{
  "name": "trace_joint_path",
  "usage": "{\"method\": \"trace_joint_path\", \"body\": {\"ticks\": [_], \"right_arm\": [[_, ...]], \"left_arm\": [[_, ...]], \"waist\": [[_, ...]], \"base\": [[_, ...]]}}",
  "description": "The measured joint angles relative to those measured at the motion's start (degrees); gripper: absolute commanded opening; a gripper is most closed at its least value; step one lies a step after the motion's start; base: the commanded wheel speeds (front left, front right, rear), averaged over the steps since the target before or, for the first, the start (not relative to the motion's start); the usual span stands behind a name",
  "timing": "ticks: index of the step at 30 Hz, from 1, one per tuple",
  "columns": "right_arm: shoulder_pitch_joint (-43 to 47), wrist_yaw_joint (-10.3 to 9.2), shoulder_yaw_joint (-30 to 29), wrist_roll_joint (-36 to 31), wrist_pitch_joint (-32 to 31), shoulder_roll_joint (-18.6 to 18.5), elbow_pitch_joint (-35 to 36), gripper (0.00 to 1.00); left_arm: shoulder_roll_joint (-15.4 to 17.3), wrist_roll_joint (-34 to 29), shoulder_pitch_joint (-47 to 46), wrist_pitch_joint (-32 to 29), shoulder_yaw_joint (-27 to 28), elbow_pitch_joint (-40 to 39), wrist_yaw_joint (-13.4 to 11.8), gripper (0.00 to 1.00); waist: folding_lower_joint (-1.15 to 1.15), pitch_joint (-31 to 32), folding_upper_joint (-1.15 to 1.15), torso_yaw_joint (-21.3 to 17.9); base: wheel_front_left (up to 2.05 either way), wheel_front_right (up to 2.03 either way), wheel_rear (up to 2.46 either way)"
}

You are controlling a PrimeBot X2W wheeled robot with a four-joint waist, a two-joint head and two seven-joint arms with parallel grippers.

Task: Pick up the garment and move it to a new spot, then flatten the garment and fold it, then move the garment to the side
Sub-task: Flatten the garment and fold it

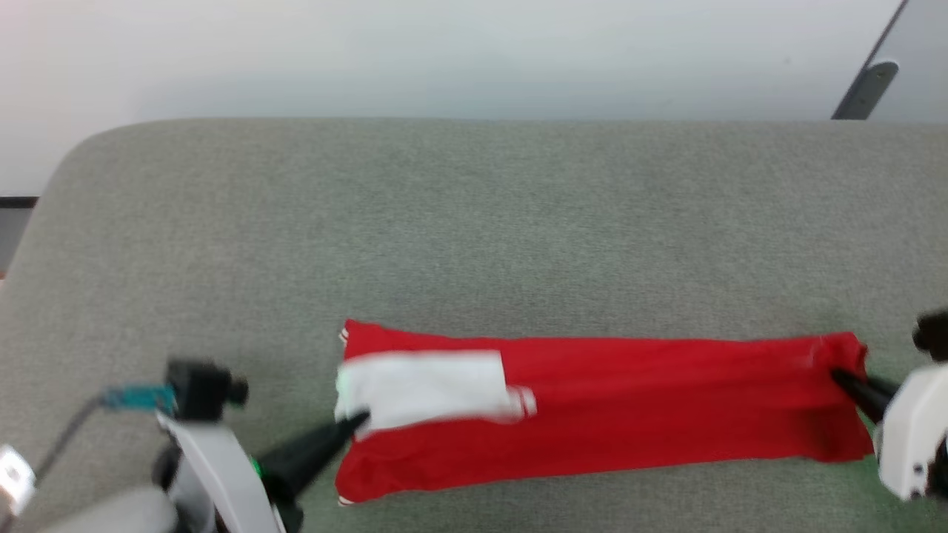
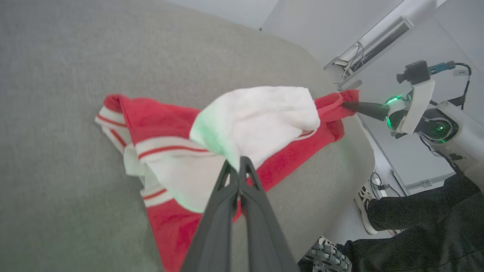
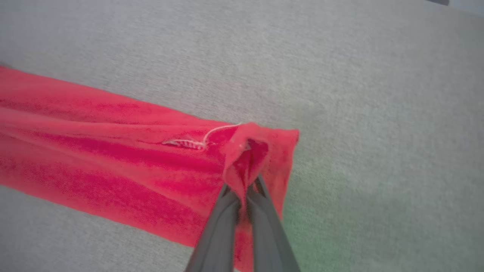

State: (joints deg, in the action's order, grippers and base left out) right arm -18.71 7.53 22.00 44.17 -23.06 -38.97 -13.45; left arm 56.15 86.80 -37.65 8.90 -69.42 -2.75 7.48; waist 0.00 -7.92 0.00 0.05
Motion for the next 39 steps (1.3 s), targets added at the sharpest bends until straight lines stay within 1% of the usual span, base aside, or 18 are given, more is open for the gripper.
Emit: {"method": "trace_joint_path", "body": {"ticks": [4, 8, 11, 12, 13, 14, 15, 16, 17, 19, 22, 25, 29, 33, 36, 39], "right_arm": [[5.4, 0.00, -3.6, -1.9, 2.2, 1.1, 0.1, 0.00], [6.7, 0.00, -6.3, -4.6, 5.2, 3.9, -1.8, 0.00], [6.8, 0.00, -7.0, -5.9, 6.6, 6.2, -3.0, 0.00], [6.7, 0.00, -7.1, -6.3, 6.9, 6.8, -3.4, 0.04], [6.6, 0.00, -7.2, -6.9, 7.0, 7.1, -3.7, 0.22], [6.5, 0.00, -7.2, -7.3, 7.5, 7.4, -3.9, 0.43], [6.4, 0.00, -7.2, -7.6, 7.8, 7.5, -4.0, 0.85], [6.4, 0.00, -7.2, -7.9, 8.0, 7.6, -3.9, 1.00], [6.4, 0.00, -7.3, -8.0, 8.1, 7.8, -3.8, 1.00], [6.4, 0.00, -7.9, -7.6, 8.2, 8.1, -3.2, 1.00], [6.9, 0.00, -9.0, -6.6, 7.5, 7.5, -1.2, 1.00], [8.8, 0.00, -11.7, -4.8, 6.2, 6.6, 0.6, 1.00], [11.4, 0.00, -16.2, -3.1, 3.1, 5.6, 1.4, 1.00], [12.8, 0.00, -20.5, 0.8, -1.9, 7.4, -0.1, 1.00], [13.5, -0.01, -22.4, 1.2, -5.5, 7.6, -2.0, 1.00], [13.4, -0.01, -24.0, 1.0, -7.8, 8.2, -3.6, 1.00]], "left_arm": [[-1.8, -0.9, 4.0, 1.4, -1.6, 2.0, 0.0, 0.00], [-5.9, -1.6, 5.0, 2.2, -2.1, 6.8, 0.0, 0.00], [-8.5, -2.1, 5.2, 2.8, -2.2, 11.1, 0.0, 0.00], [-9.2, -2.2, 5.2, 3.3, -2.1, 12.7, 0.0, 0.00], [-9.8, -2.7, 5.2, 3.5, -2.2, 14.0, 0.0, 0.08], [-10.5, -3.5, 5.2, 3.9, -2.3, 15.4, 0.0, 0.32], [-11.1, -4.1, 5.2, 4.0, -2.3, 16.5, 0.0, 0.50], [-11.6, -4.3, 5.2, 4.3, -2.4, 17.3, 0.0, 0.94], [-12.1, -4.4, 5.3, 4.6, -2.2, 18.0, 0.0, 1.00], [-12.8, -3.9, 6.2, 5.4, -0.5, 18.6, 0.0, 1.00], [-12.8, -4.0, 8.1, 6.0, 3.3, 18.6, 0.0, 1.00], [-13.9, -6.4, 11.7, 6.2, 11.9, 18.2, 0.0, 1.00], [-18.2, -12.7, 19.3, 6.2, 23.1, 17.1, 0.0, 1.00], [-23.5, -19.5, 25.2, 6.2, 33.0, 16.7, 0.0, 1.00], [-27.2, -25.6, 28.5, 6.2, 38.6, 17.5, -0.4, 1.00], [-30.2, -31.3, 30.7, 6.2, 42.8, 17.9, -0.4, 1.00]], "waist": [[0.00, 0.4, 0.00, 1.0], [0.00, 0.3, 0.00, 1.0], [0.00, 0.3, 0.00, 0.7], [0.00, 0.3, 0.00, 0.5], [0.00, 0.3, 0.00, 0.3], [0.00, 0.4, 0.00, 0.1], [0.00, 0.4, 0.00, -0.1], [0.00, 0.6, 0.00, -0.2], [0.00, 0.7, 0.00, -0.4], [0.00, 1.0, 0.00, -0.7], [0.00, 1.5, 0.00, -0.8], [0.00, 1.7, 0.00, -0.2], [0.00, 2.0, 0.00, 1.4], [0.00, 2.2, 0.00, 3.7], [0.00, 2.4, 0.00, 5.6], [0.00, 2.5, 0.00, 7.7]], "base": [[0.00, 0.00, 0.00], [0.00, 0.00, 0.00], [0.00, 0.00, 0.00], [0.00, 0.00, 0.00], [0.00, 0.00, 0.00], [0.00, 0.00, 0.00], [0.00, 0.00, 0.00], [0.00, 0.00, 0.00], [0.00, 0.00, 0.00], [0.00, 0.00, 0.00], [0.00, 0.00, 0.00], [0.00, 0.00, 0.00], [0.00, 0.00, 0.00], [0.00, 0.00, 0.00], [0.00, 0.00, 0.00], [0.00, 0.00, 0.00]]}}
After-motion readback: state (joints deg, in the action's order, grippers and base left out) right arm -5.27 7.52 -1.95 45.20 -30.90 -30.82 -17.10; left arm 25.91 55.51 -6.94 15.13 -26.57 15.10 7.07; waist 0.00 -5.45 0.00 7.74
